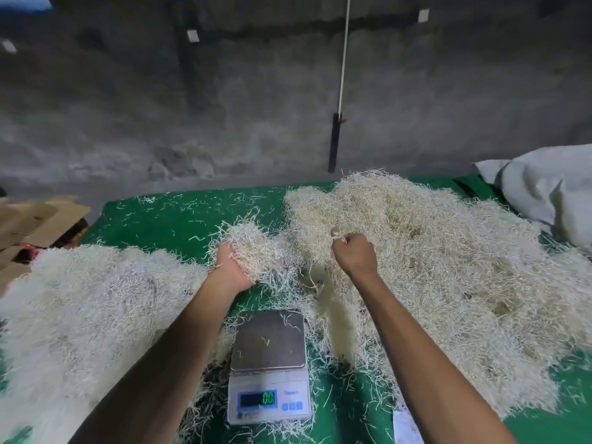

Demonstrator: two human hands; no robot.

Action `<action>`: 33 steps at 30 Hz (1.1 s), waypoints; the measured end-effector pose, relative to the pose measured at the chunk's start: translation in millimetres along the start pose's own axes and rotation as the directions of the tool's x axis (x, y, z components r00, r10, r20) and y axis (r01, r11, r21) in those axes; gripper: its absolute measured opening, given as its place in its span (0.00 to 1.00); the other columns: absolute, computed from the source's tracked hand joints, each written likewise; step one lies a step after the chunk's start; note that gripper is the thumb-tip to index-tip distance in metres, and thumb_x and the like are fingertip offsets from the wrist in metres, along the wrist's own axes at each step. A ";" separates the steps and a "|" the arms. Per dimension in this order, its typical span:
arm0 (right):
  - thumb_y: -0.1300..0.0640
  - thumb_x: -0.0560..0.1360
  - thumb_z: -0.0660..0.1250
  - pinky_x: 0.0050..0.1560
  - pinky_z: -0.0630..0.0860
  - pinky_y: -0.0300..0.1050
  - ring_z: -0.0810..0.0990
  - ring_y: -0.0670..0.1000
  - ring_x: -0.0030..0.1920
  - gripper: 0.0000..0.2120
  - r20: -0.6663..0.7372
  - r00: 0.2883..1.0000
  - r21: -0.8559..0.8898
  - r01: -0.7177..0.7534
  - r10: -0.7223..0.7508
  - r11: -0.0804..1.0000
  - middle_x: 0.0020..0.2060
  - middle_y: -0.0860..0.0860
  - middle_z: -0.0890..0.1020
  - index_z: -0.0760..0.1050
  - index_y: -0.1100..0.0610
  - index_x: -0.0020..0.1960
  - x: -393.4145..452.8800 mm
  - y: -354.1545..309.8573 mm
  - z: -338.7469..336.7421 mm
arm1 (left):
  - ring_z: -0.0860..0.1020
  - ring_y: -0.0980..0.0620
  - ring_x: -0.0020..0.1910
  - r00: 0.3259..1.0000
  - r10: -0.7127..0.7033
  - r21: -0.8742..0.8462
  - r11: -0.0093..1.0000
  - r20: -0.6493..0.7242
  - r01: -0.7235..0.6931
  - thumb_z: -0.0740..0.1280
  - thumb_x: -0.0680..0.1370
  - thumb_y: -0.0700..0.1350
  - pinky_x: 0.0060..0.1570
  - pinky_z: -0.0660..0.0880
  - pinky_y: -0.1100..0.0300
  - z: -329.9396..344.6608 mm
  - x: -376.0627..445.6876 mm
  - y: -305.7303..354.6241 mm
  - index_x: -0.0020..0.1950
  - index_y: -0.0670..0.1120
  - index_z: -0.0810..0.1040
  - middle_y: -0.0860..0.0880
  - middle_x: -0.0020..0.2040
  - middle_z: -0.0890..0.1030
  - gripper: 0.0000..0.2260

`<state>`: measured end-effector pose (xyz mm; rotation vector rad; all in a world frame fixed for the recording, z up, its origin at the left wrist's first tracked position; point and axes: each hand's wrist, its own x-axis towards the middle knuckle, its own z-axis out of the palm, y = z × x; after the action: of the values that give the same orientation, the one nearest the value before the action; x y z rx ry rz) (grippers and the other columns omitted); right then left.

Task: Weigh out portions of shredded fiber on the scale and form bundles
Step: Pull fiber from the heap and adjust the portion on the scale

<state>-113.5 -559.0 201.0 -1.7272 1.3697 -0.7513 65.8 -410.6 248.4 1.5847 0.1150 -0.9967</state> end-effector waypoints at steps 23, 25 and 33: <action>0.48 0.86 0.51 0.64 0.77 0.67 0.76 0.65 0.68 0.18 0.650 0.759 0.331 -0.324 0.035 0.886 0.70 0.60 0.73 0.68 0.57 0.68 -63.2 -17.0 80.8 | 0.65 0.33 0.76 0.891 0.078 -0.093 0.995 0.448 -0.040 0.66 0.77 0.66 0.74 0.62 0.35 -42.8 3.2 -22.7 0.82 0.49 0.58 0.37 0.79 0.63 0.39; 0.62 0.84 0.52 0.52 0.85 0.53 0.85 0.58 0.52 0.09 0.577 0.811 0.318 -0.330 0.095 0.889 0.58 0.61 0.78 0.71 0.62 0.56 -68.6 -17.5 93.9 | 0.62 0.35 0.77 0.931 0.147 0.111 0.975 0.334 -0.194 0.63 0.80 0.64 0.75 0.60 0.36 -40.1 4.6 -31.5 0.82 0.55 0.55 0.39 0.81 0.57 0.35; 0.53 0.83 0.65 0.38 0.79 0.45 0.63 0.47 0.27 0.05 0.359 0.895 0.493 -0.423 0.265 0.760 0.29 0.50 0.65 0.74 0.53 0.56 -63.4 6.3 111.0 | 0.77 0.58 0.36 0.860 0.323 0.557 0.660 0.396 -0.504 0.75 0.74 0.34 0.38 0.81 0.62 -118.8 44.7 -94.9 0.82 0.43 0.56 0.40 0.52 0.80 0.42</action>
<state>-39.7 -473.9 140.2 -1.0197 1.0887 -0.5979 101.8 -301.5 139.3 1.9469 -0.8505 -0.9032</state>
